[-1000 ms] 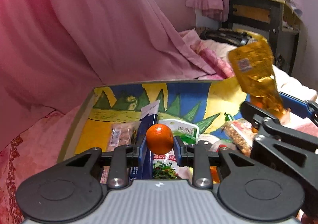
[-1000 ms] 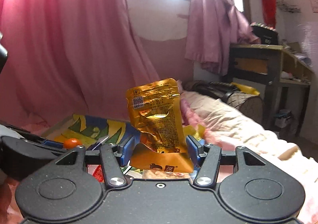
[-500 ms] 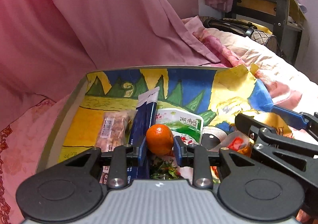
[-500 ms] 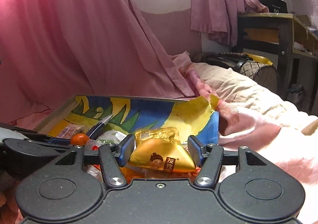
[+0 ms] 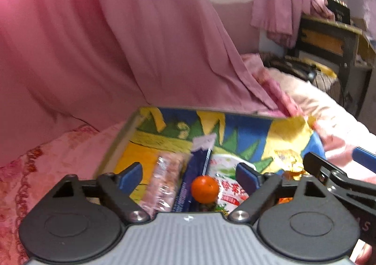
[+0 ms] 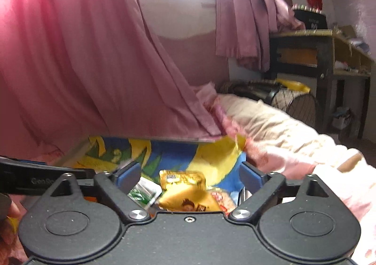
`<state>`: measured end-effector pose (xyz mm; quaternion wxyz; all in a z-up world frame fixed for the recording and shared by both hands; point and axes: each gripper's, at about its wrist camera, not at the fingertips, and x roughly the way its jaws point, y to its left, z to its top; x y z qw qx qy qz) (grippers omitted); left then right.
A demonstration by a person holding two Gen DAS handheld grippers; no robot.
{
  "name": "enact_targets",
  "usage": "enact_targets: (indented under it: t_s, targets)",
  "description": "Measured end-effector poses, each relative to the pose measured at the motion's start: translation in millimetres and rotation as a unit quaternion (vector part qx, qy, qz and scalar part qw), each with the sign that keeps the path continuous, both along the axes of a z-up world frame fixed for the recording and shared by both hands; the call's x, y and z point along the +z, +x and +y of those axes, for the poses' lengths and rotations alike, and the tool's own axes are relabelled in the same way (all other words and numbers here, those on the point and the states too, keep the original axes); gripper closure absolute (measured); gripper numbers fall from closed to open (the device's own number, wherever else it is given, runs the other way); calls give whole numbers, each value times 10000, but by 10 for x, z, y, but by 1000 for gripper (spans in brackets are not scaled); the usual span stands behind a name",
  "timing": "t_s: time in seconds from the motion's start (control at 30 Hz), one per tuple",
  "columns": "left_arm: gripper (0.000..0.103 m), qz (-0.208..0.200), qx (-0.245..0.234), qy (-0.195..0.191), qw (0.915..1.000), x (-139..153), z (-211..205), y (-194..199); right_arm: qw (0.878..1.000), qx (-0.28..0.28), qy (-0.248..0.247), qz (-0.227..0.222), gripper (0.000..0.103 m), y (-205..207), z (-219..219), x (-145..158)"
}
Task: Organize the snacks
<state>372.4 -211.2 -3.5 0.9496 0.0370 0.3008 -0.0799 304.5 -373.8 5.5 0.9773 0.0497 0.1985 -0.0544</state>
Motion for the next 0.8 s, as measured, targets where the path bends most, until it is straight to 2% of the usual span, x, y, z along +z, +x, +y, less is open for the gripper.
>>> enact_targets:
  t_s: [0.07, 0.17, 0.37, 0.6, 0.8]
  targets:
    - [2, -147, 170, -20, 9997, 105, 68, -84, 9999, -46, -1, -162, 5, -97, 26, 83]
    - [1, -309, 399, -17, 9987, 248, 168, -201, 9992, -180, 31, -342, 1, -252, 46, 201]
    - [0, -538, 639, -116, 9964, 504, 451, -481, 9962, -68, 584, -641, 1, -607, 36, 367]
    - [0, -664, 646, -134, 9956, 632, 746, -965, 9943, 163, 554, -892, 1, -1025, 314, 549]
    - [0, -699, 631, -19, 9956, 656, 962, -1372, 9940, 304, 449, -954, 1, -1401, 625, 560]
